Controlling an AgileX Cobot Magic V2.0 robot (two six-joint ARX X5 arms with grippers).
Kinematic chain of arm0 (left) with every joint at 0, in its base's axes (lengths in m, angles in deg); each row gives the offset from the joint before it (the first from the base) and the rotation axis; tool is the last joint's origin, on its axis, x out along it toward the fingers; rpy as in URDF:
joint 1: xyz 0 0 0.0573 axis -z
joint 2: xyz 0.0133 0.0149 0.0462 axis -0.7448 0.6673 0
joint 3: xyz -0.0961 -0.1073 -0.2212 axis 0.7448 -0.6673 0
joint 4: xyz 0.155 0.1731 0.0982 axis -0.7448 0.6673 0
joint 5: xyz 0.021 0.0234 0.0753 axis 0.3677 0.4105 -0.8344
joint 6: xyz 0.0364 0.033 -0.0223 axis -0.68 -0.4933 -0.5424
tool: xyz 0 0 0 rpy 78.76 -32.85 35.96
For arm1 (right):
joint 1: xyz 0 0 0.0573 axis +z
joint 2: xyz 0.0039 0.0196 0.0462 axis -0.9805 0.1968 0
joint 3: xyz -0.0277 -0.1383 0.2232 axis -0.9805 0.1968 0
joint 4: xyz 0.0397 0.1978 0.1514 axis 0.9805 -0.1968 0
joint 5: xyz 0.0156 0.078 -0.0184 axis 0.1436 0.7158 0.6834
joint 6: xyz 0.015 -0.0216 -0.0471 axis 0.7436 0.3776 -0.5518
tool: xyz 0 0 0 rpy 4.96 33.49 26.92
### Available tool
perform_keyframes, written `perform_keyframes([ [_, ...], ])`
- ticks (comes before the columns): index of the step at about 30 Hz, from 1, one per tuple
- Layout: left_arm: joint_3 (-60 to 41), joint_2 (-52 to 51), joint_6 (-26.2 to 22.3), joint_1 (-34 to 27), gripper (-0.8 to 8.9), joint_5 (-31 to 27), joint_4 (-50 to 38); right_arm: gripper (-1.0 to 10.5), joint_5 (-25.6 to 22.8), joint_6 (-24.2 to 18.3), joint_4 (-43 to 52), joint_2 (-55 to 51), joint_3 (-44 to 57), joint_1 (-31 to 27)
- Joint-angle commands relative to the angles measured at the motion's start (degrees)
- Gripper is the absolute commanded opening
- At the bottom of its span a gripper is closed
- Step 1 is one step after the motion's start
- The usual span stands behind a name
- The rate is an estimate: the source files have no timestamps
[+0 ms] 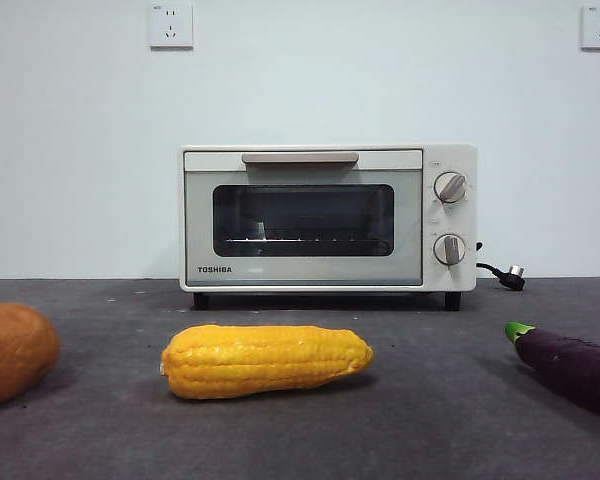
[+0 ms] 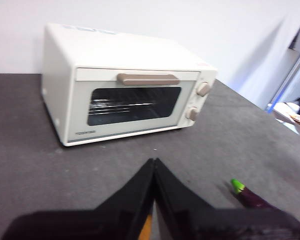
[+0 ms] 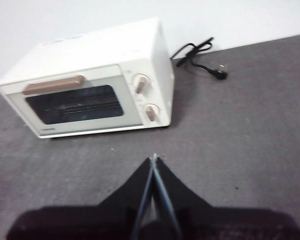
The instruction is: Take the eggplant from the table,put the eggplant in the oven
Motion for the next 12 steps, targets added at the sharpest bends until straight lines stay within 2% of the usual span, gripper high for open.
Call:
perform_keyframes([
  [1,2.8,1.8,-2.3,0.0,-0.06,1.4,2.0,-0.1,2.0,-1.3,-1.8,3.3,-4.1,0.1],
  [12,17.6,11.3,-7.3,4.5,-0.06,2.3,10.6,-0.1,8.0,-8.5,-18.2,15.5,-16.5,0.1],
])
